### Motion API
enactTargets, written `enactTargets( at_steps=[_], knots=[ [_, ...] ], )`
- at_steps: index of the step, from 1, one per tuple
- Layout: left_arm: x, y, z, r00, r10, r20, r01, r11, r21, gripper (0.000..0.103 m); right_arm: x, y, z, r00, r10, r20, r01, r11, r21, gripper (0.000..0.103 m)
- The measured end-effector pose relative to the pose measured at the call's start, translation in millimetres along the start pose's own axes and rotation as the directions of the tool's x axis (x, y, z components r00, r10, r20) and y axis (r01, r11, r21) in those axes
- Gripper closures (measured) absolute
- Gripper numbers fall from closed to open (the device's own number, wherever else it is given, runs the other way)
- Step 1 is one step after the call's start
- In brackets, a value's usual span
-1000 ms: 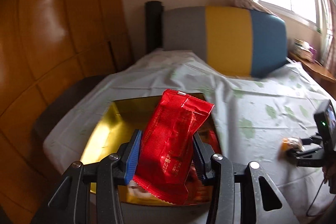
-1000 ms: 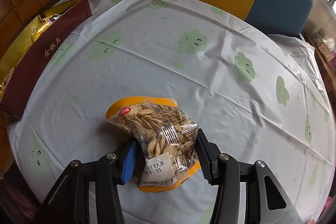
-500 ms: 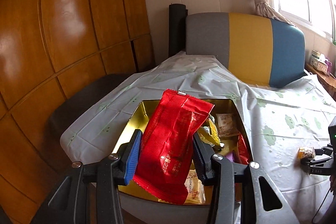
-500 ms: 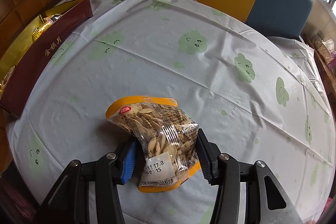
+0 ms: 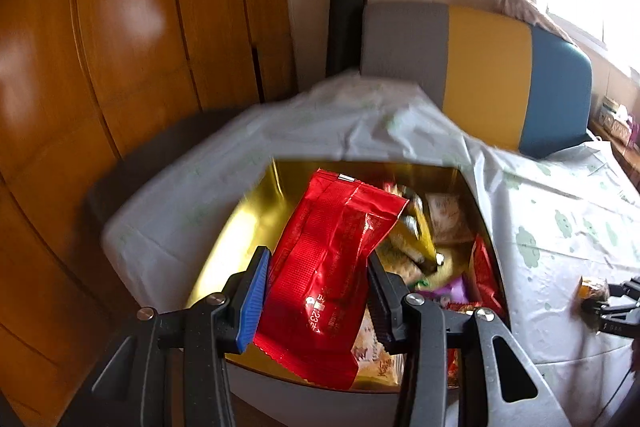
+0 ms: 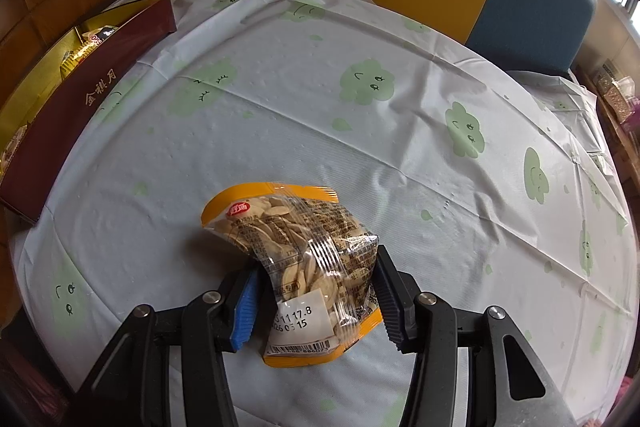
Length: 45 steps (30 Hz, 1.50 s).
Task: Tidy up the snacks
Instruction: 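Carry the red packet into the gold tin and release it with the left gripper, then carry the nut bag into the gold tin and release it with the right gripper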
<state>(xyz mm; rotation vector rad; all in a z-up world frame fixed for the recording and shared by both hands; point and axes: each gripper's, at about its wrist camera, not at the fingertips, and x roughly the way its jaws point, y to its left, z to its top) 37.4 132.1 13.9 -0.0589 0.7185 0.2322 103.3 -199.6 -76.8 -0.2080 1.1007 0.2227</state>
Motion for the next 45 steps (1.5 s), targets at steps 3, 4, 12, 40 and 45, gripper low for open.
enactTargets(
  at_steps=[3, 4, 12, 40, 45],
  knots=[
    [24.9, 14.7, 0.6, 0.997, -0.016, -0.071, 0.011, 0.998, -0.068, 0.057, 0.2, 0.4, 0.8, 1.000, -0.003, -0.001, 0.003, 1.000, -0.002, 0.051],
    [29.6, 17.2, 1.9, 0.997, -0.017, -0.076, 0.011, 0.997, -0.078, 0.057, 0.3, 0.5, 0.6, 1.000, -0.003, -0.002, 0.003, 1.000, -0.001, 0.051],
    [75.7, 19.9, 14.0, 0.988, -0.013, -0.154, 0.002, 0.997, -0.076, 0.052, 0.6, -0.4, 1.1, 1.000, -0.005, -0.003, 0.005, 1.000, -0.003, 0.051],
    [9.8, 10.4, -0.5, 0.999, 0.022, -0.027, -0.023, 0.999, -0.033, 0.039, 0.6, 1.8, 2.3, 1.000, -0.023, 0.000, 0.023, 1.000, -0.017, 0.052],
    [-3.0, 9.6, -2.6, 1.000, 0.013, -0.008, -0.013, 1.000, -0.025, 0.039, 0.8, 1.8, 1.8, 1.000, -0.024, -0.001, 0.024, 1.000, -0.019, 0.052]
  ],
)
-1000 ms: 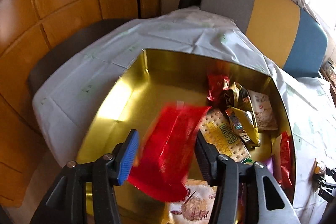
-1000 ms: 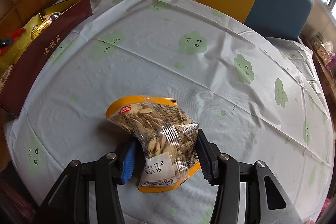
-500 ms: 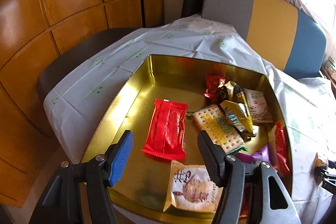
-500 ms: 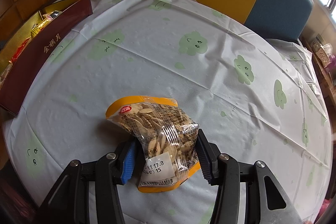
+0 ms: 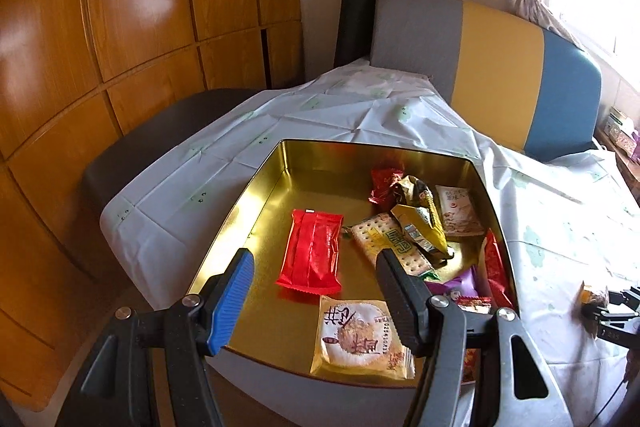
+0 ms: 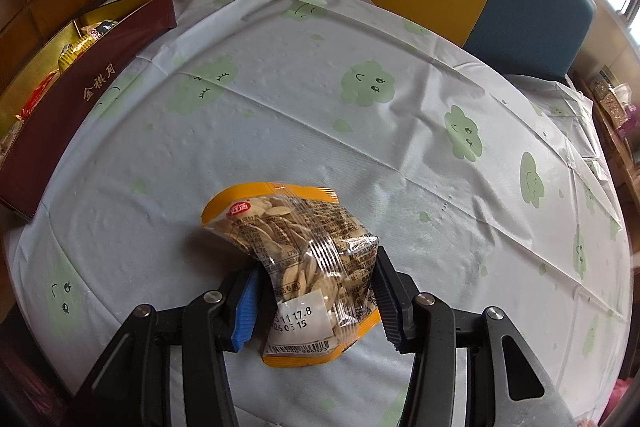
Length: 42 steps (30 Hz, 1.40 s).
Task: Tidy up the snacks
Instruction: 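Carry the nut bag into the gold tin and release it with the right gripper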
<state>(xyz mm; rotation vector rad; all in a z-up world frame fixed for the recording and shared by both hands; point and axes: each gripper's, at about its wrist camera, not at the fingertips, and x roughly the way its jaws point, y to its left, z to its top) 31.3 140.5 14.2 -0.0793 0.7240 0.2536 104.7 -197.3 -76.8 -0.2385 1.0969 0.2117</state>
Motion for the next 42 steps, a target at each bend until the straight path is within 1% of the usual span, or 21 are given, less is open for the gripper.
enactTargets(
  at_steps=[6, 10, 14, 17, 19, 21, 25, 27, 29, 31, 32, 34, 36, 37, 38, 40, 42],
  knots=[
    [-6.9, 0.9, -3.1, 1.000, -0.013, 0.010, 0.013, 1.000, -0.002, 0.039, 0.3, 1.1, 2.3, 1.000, -0.007, -0.017, 0.007, 1.000, -0.002, 0.053],
    [-10.4, 2.7, -3.8, 1.000, -0.021, 0.018, 0.021, 1.000, -0.007, 0.039, -2.0, 4.1, 8.0, 0.999, -0.017, -0.036, 0.017, 1.000, 0.009, 0.056],
    [-11.2, 5.1, -4.9, 1.000, -0.022, 0.017, 0.022, 1.000, -0.012, 0.039, -18.4, 15.7, 21.6, 1.000, 0.020, 0.011, -0.020, 1.000, 0.018, 0.056],
    [-9.5, 9.7, -5.5, 1.000, -0.022, 0.013, 0.022, 0.999, -0.025, 0.039, -40.3, 34.5, 39.6, 0.994, 0.076, 0.074, -0.076, 0.997, -0.005, 0.056],
    [-8.3, 13.3, -6.2, 1.000, -0.021, 0.010, 0.022, 0.999, -0.037, 0.039, -56.6, 52.4, 53.2, 0.985, 0.122, 0.120, -0.119, 0.992, -0.030, 0.056],
    [-7.8, 19.0, -6.4, 1.000, -0.015, 0.013, 0.016, 0.998, -0.053, 0.039, -71.3, 72.3, 66.7, 0.972, 0.173, 0.161, -0.166, 0.984, -0.058, 0.056],
    [-6.0, 36.5, -5.9, 1.000, 0.008, 0.015, -0.006, 0.996, -0.094, 0.039, -98.2, 120.7, 90.8, 0.929, 0.294, 0.223, -0.272, 0.954, -0.125, 0.056],
    [-6.2, 47.3, -6.5, 1.000, 0.026, 0.016, -0.024, 0.993, -0.117, 0.039, -105.2, 145.3, 102.3, 0.905, 0.354, 0.237, -0.324, 0.933, -0.158, 0.056],
    [-5.7, 57.1, -8.2, 0.999, 0.043, 0.012, -0.041, 0.990, -0.138, 0.039, -108.0, 170.3, 109.4, 0.886, 0.398, 0.239, -0.359, 0.914, -0.191, 0.056],
    [-4.7, 65.9, -10.3, 0.998, 0.056, 0.006, -0.054, 0.986, -0.155, 0.039, -102.7, 195.0, 115.8, 0.877, 0.424, 0.224, -0.378, 0.899, -0.221, 0.055],
    [-3.7, 68.7, -11.5, 0.998, 0.060, 0.003, -0.059, 0.985, -0.159, 0.039, -97.1, 205.9, 118.6, 0.877, 0.431, 0.212, -0.384, 0.894, -0.229, 0.054],
    [-1.5, 72.9, -14.1, 0.998, 0.066, -0.006, -0.066, 0.984, -0.168, 0.039, -78.1, 226.4, 122.1, 0.885, 0.433, 0.171, -0.389, 0.889, -0.241, 0.052],
    [0.7, 75.3, -15.8, 0.998, 0.066, -0.015, -0.068, 0.983, -0.172, 0.039, -57.8, 242.3, 123.2, 0.903, 0.409, 0.130, -0.369, 0.894, -0.254, 0.050],
    [1.6, 75.4, -16.6, 0.998, 0.064, -0.018, -0.066, 0.983, -0.172, 0.039, -46.5, 251.1, 122.3, 0.916, 0.387, 0.107, -0.351, 0.901, -0.256, 0.050],
    [1.8, 74.9, -17.5, 0.998, 0.062, -0.019, -0.064, 0.983, -0.170, 0.039, -39.4, 254.9, 120.5, 0.921, 0.378, 0.094, -0.344, 0.903, -0.259, 0.050],
    [2.1, 72.9, -18.5, 0.998, 0.057, -0.018, -0.060, 0.985, -0.161, 0.039, -29.3, 257.6, 115.2, 0.922, 0.381, 0.071, -0.352, 0.899, -0.261, 0.049],
    [2.4, 70.5, -18.6, 0.998, 0.054, -0.015, -0.056, 0.986, -0.157, 0.039, -31.2, 256.9, 110.9, 0.922, 0.375, 0.091, -0.340, 0.901, -0.270, 0.048]
  ],
)
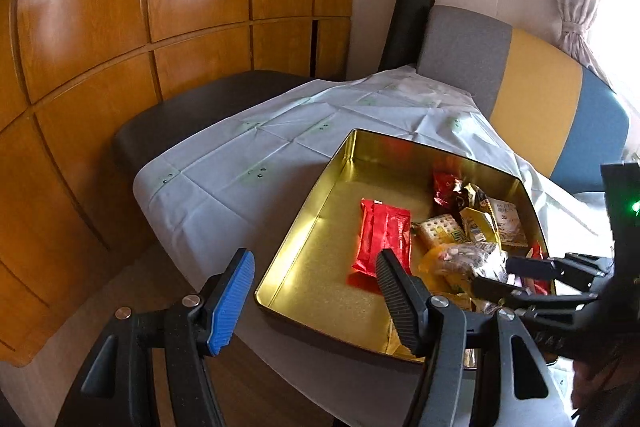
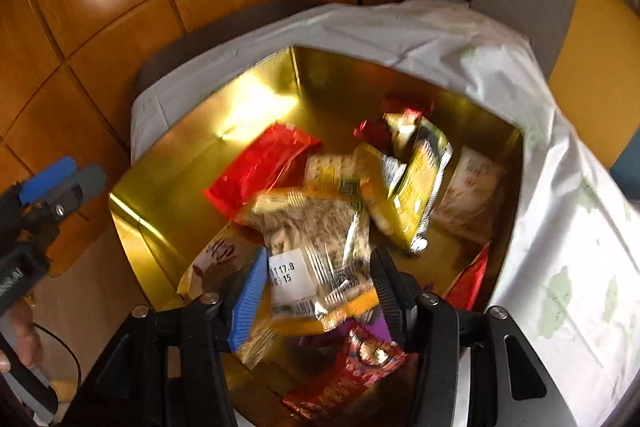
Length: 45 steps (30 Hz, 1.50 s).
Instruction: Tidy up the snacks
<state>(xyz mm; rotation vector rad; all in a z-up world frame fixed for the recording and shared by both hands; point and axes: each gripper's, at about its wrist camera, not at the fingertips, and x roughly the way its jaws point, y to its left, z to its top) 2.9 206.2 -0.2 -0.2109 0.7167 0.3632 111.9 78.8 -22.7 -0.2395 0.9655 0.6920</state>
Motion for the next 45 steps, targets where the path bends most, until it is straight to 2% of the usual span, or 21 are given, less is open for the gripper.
enactTargets(
  at_steps=[5, 18, 23, 29, 32, 37, 45],
  knots=[
    [1.2, -5.7, -1.9, 1.000, -0.008, -0.004, 0.008, 1.000, 0.006, 0.039, -3.0, -7.1, -5.5, 0.999, 0.035, 0.017, -0.035, 0.999, 0.027, 0.048],
    [-9.5, -22.4, -5.3, 1.000, -0.029, 0.007, 0.028, 0.999, 0.045, 0.039, -7.0, -15.3, -15.4, 0.999, 0.011, 0.030, -0.014, 0.994, 0.107, 0.044],
    [-14.9, -28.5, -6.6, 0.999, -0.037, 0.013, 0.036, 0.998, 0.058, 0.039, -29.5, -16.7, -22.3, 0.995, -0.009, 0.095, -0.005, 0.990, 0.142, 0.034],
    [-25.0, -38.3, -10.2, 0.998, -0.054, 0.035, 0.051, 0.996, 0.075, 0.039, -58.7, -17.8, -37.3, 0.981, -0.101, 0.165, 0.067, 0.978, 0.200, 0.028],
    [-31.9, -45.0, -13.7, 0.996, -0.065, 0.055, 0.060, 0.995, 0.080, 0.039, -74.1, -18.0, -49.2, 0.964, -0.179, 0.198, 0.128, 0.961, 0.247, 0.022],
    [-41.2, -57.9, -23.0, 0.994, -0.085, 0.071, 0.077, 0.992, 0.098, 0.039, -86.5, -21.5, -71.4, 0.938, -0.281, 0.203, 0.209, 0.926, 0.314, 0.020],
    [-48.5, -75.2, -35.3, 0.991, -0.119, 0.062, 0.111, 0.986, 0.124, 0.039, -97.8, -27.4, -92.6, 0.909, -0.359, 0.213, 0.271, 0.896, 0.352, 0.018]
  ],
)
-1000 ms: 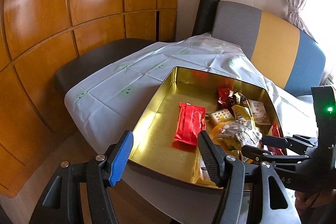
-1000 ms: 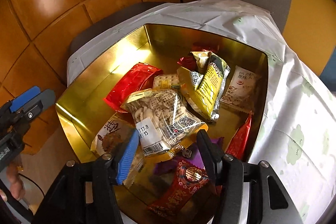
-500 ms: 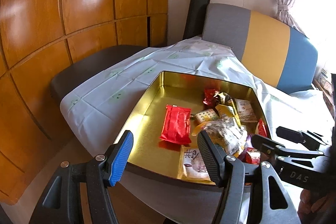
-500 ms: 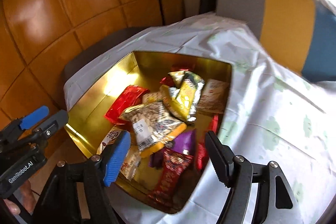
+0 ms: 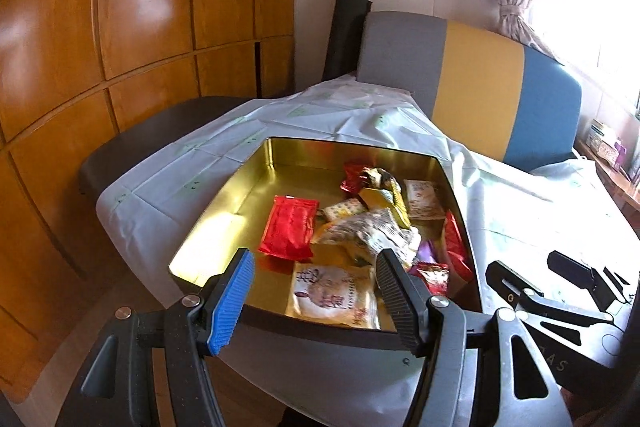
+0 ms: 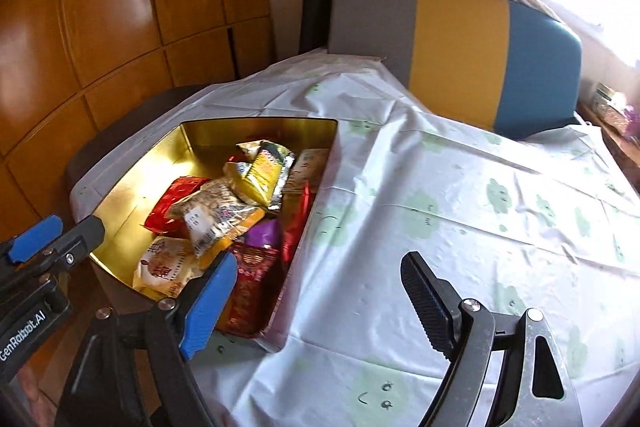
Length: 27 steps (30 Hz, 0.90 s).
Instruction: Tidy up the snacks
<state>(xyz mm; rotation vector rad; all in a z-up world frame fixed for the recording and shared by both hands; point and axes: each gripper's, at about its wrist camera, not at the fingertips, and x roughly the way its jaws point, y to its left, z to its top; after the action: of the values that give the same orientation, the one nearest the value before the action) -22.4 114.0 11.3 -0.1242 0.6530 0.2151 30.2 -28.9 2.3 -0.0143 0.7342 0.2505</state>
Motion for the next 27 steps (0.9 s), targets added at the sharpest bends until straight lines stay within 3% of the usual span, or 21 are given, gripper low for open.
enactTargets(
  at_steps=[10, 27],
  knots=[
    [-0.4, -10.5, -4.6, 1.000, 0.016, -0.016, -0.015, 0.999, 0.043, 0.039, -5.6, -4.5, -4.0, 1.000, -0.012, 0.014, 0.011, 1.000, 0.015, 0.016],
    [-0.8, 5.0, -1.4, 0.998, 0.054, -0.015, -0.054, 0.999, -0.005, 0.038, -9.5, 9.8, -6.1, 1.000, 0.003, 0.026, -0.003, 1.000, -0.016, 0.013]
  ],
)
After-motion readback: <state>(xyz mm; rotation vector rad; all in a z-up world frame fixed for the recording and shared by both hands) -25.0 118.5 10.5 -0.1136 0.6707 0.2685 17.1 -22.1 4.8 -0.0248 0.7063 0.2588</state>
